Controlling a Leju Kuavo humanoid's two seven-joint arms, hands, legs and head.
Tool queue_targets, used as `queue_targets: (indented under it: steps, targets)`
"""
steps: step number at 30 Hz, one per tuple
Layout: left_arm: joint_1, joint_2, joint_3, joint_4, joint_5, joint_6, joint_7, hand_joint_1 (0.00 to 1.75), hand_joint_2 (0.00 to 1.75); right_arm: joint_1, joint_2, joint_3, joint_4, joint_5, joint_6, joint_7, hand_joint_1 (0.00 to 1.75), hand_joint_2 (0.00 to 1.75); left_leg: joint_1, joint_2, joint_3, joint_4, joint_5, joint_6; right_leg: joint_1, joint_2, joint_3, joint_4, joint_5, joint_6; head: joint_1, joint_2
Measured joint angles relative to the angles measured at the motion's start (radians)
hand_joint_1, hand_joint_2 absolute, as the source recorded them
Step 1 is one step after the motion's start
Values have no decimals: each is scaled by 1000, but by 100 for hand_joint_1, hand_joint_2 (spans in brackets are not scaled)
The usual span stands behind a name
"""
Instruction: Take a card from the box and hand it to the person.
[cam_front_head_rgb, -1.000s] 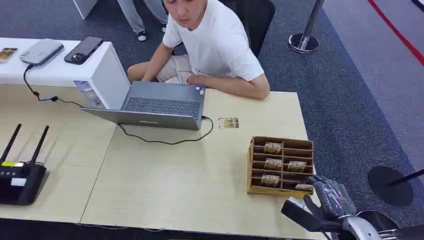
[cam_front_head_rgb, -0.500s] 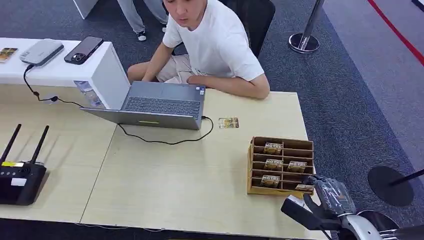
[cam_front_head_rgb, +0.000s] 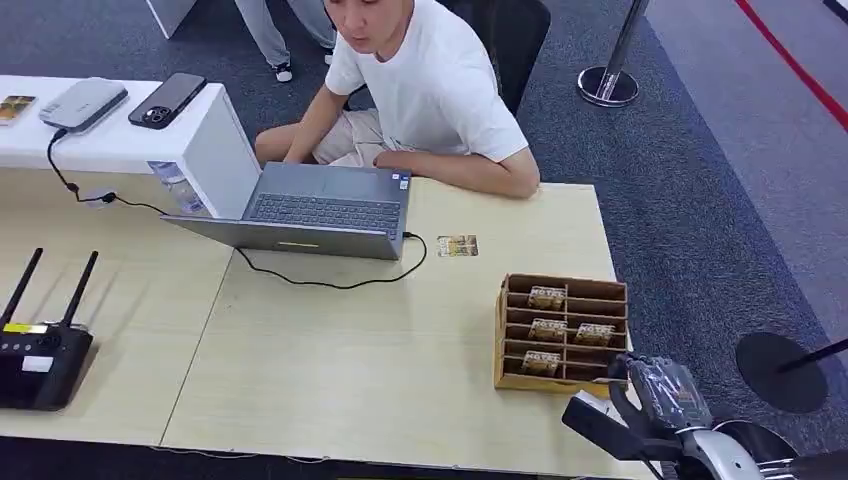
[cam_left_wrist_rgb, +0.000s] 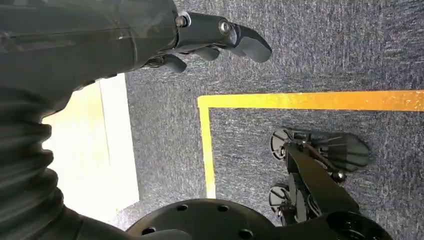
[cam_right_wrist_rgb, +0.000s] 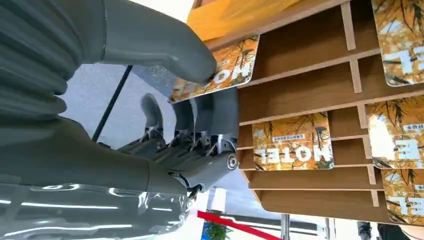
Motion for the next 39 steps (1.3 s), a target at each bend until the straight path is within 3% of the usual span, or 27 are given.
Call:
queue_targets:
  steps: [23,31,39]
  targets:
    - [0,-1,-8,0,-8,16,-9,0,175,12,2,0,-6,22,-21,11,155,175,0,0,0,0,0,0,0,0,0,0,0,0,0,0]
    - [0,-1,-8,0,-4,15,-16,0,175,11,7,0,-45,55,-167,-109,155,175,0,0,0,0,0,0,0,0,0,0,0,0,0,0]
    - [0,-1,-8,0,2,15,-27,0,175,11,20,-22,-103,53,-256,-167,155,175,0,0,0,0,0,0,0,0,0,0,0,0,0,0]
